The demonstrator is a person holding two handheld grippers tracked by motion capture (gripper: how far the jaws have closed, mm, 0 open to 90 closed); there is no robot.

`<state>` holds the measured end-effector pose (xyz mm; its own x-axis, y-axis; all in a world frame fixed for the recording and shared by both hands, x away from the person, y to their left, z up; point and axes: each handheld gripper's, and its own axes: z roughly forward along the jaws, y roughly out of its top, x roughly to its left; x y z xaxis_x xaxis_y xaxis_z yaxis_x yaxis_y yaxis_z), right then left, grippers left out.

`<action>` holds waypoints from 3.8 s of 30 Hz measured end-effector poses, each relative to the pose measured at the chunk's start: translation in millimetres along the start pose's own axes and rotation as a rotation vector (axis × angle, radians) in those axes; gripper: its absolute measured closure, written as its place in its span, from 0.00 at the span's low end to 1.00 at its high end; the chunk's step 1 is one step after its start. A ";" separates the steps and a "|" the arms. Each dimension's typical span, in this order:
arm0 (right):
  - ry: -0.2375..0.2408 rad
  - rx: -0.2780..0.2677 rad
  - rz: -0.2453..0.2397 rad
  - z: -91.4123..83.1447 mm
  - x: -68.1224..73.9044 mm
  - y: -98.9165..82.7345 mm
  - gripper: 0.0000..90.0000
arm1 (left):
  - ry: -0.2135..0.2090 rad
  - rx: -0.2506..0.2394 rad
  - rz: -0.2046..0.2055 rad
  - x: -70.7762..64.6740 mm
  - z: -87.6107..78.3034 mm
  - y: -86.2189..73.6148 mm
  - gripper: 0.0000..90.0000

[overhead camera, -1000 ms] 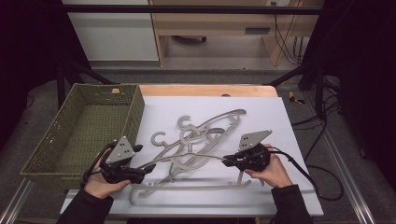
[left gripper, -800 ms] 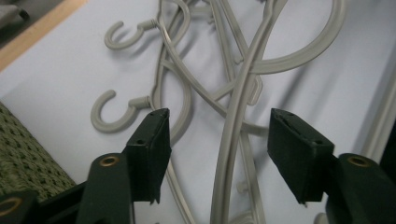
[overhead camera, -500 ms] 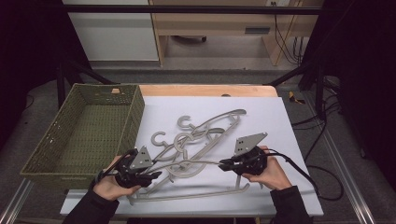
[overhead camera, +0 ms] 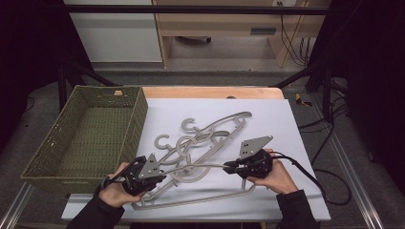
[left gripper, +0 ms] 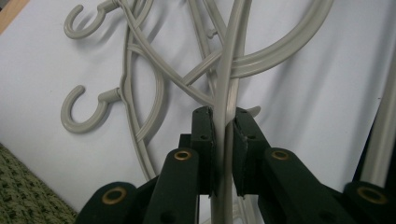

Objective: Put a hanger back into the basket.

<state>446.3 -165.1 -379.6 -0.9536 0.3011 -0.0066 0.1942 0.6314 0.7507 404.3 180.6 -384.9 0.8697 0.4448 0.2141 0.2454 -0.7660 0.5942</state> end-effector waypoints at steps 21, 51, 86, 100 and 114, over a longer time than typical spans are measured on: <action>-0.287 -0.413 0.242 -68.8 -9.4 -10.3 0.31 | 0.125 -0.121 -0.190 7.8 -17.4 2.1 0.91; -0.484 -0.413 0.407 -73.9 2.3 -51.2 0.06 | 0.367 -0.318 -0.361 101.7 -104.4 -6.6 0.91; -0.482 -0.371 0.410 -63.0 -1.3 -52.6 0.05 | 0.498 -0.199 -0.507 191.7 -133.1 -122.4 0.91; -0.482 -0.364 0.408 -63.3 -1.3 -53.0 0.05 | 0.525 -0.148 -0.528 194.1 -141.1 -156.6 0.91; -0.472 -0.346 0.400 -59.7 -1.8 -52.9 0.04 | 0.559 -0.099 -0.546 192.0 -117.6 -163.9 0.90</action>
<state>424.0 -241.6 -379.8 -0.6078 0.7893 0.0867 0.3497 0.1680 0.9217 480.7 446.2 -350.0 0.2860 0.9339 0.2148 0.5141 -0.3387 0.7880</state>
